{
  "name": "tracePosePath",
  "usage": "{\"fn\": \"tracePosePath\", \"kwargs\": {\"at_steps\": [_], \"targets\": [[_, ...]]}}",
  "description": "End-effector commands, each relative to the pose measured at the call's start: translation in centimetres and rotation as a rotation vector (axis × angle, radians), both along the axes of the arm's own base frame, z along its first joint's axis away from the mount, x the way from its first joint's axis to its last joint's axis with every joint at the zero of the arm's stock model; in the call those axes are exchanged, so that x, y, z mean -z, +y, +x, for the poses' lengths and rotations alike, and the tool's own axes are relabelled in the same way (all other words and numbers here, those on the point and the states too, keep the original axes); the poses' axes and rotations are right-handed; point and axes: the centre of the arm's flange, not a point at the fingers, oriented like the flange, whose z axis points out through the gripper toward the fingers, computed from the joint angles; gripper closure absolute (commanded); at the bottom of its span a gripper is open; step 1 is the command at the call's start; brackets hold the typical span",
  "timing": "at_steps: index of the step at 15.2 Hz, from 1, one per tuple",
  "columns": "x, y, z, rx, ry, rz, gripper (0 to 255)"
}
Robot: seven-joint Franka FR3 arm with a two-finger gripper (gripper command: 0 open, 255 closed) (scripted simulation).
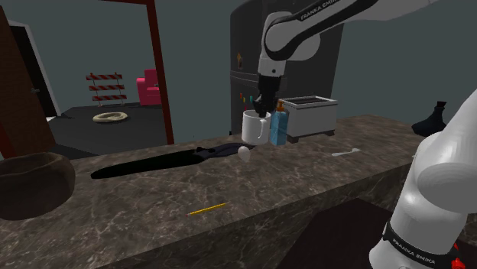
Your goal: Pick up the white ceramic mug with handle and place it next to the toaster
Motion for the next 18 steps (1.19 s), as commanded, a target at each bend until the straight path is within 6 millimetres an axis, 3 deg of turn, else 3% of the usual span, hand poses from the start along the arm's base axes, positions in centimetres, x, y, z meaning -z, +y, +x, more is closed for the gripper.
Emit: {"fn": "tracePosePath", "kwargs": {"at_steps": [1,18], "targets": [[-1.1,0.0,0.1,0.000,0.000,0.000,255],[-10.1,0.0,0.1,0.000,0.000,0.000,255]]}}
